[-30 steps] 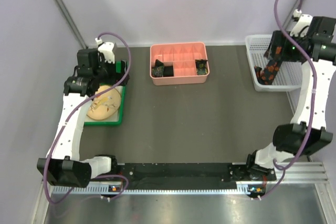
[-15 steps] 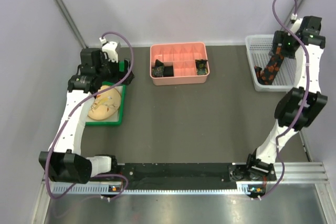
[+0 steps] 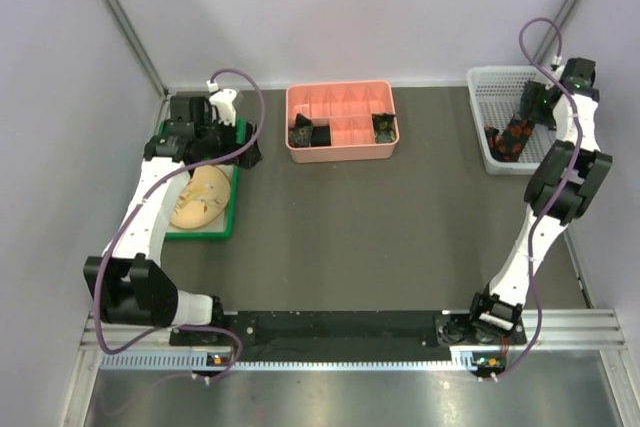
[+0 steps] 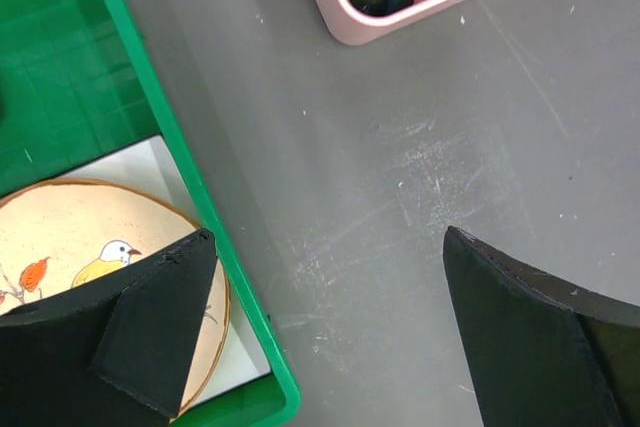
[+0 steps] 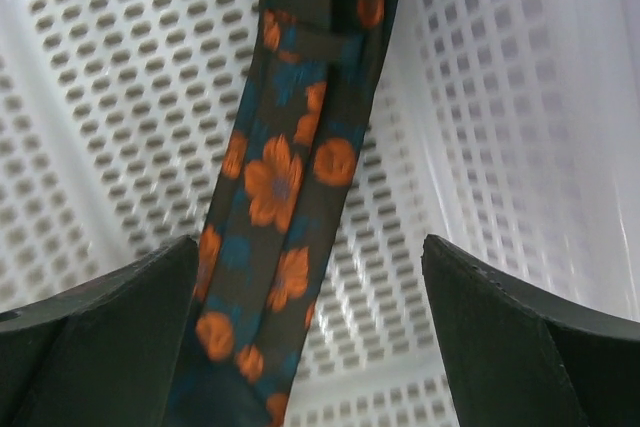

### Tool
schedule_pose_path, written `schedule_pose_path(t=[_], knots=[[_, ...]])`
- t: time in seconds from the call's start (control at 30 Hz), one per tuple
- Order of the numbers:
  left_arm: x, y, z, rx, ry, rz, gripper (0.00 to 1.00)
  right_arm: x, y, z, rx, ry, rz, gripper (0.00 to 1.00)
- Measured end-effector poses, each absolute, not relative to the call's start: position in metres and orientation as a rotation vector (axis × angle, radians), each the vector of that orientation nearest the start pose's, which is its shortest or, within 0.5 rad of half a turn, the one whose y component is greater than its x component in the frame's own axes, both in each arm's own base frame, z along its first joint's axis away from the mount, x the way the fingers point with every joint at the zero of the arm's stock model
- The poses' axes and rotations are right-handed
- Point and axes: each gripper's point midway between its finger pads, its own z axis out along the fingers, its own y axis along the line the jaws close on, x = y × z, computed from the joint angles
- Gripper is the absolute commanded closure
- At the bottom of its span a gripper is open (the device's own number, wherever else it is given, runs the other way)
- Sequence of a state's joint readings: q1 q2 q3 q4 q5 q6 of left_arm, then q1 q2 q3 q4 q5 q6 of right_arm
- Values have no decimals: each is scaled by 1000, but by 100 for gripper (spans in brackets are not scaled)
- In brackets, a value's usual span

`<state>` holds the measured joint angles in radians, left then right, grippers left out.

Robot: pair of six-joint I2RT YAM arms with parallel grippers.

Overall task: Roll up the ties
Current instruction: Pick up the tie from the bin.

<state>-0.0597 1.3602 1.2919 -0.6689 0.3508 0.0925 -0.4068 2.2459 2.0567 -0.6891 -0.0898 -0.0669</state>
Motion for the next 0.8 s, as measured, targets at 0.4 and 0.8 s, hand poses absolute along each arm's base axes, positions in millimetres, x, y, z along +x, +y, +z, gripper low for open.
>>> schedule_pose_path(t=[0.4, 0.8], knots=[[368, -78, 168, 342, 2419, -410, 1, 561, -227, 53, 402, 2395, -95, 13], [375, -75, 162, 339, 2449, -391, 1, 567, -222, 41, 393, 2403, -45, 99]])
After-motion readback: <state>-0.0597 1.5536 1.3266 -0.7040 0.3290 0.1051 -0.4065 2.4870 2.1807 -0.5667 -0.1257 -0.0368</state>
